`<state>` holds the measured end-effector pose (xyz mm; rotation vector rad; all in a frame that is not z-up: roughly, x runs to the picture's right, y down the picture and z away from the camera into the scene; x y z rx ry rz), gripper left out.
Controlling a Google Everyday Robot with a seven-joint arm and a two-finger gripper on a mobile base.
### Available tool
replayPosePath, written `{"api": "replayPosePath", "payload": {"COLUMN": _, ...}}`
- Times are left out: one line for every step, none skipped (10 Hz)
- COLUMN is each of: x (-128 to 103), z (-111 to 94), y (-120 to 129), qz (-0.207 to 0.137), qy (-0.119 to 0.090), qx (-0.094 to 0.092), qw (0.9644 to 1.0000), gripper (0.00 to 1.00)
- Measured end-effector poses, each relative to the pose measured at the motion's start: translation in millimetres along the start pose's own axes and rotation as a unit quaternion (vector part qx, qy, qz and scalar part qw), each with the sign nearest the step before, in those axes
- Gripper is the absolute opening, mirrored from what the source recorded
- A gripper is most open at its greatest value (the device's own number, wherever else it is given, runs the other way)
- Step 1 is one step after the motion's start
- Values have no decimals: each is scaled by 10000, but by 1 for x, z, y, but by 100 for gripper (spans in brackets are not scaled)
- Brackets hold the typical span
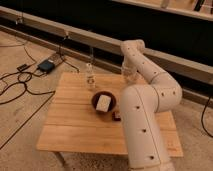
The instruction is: Pick up the ceramic cup
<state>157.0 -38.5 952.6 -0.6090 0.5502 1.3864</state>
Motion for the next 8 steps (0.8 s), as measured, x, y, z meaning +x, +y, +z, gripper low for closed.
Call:
{"api": "replayPosePath", "payload": {"x": 1, "z": -4, "y": 2, "qz": 79, "qy": 46, "qx": 23, "qw": 10000, "gripper": 1}}
{"api": "replayPosePath", "payload": {"x": 1, "z": -16, "y": 8, "qz": 164, "qy": 82, "qx": 41, "qw": 9998, "gripper": 0}}
{"api": "replayPosePath", "payload": {"x": 0, "z": -24, "y": 13, "qz": 161, "qy": 68, "qx": 58, "qw": 9998, "gripper": 0}}
{"api": "replayPosePath", "payload": {"x": -3, "z": -35, "y": 21, "qz": 131, "qy": 26, "qx": 73, "qw": 9999, "gripper": 0}}
{"api": "replayPosePath", "payload": {"x": -5, "z": -44, "y": 28, "qz": 94, "qy": -11, "qx": 71, "qw": 9999, "gripper": 0}}
{"api": "replayPosePath", "payload": {"x": -7, "z": -60, "y": 37, "qz": 35, "qy": -84, "qx": 125, "qw": 9999, "gripper": 0}}
{"api": "replayPosePath", "payload": {"x": -7, "z": -68, "y": 41, "qz": 17, "qy": -108, "qx": 158, "qw": 9998, "gripper": 0}}
{"api": "replayPosePath", "payload": {"x": -6, "z": -76, "y": 45, "qz": 6, "qy": -156, "qx": 179, "qw": 9997, "gripper": 0}}
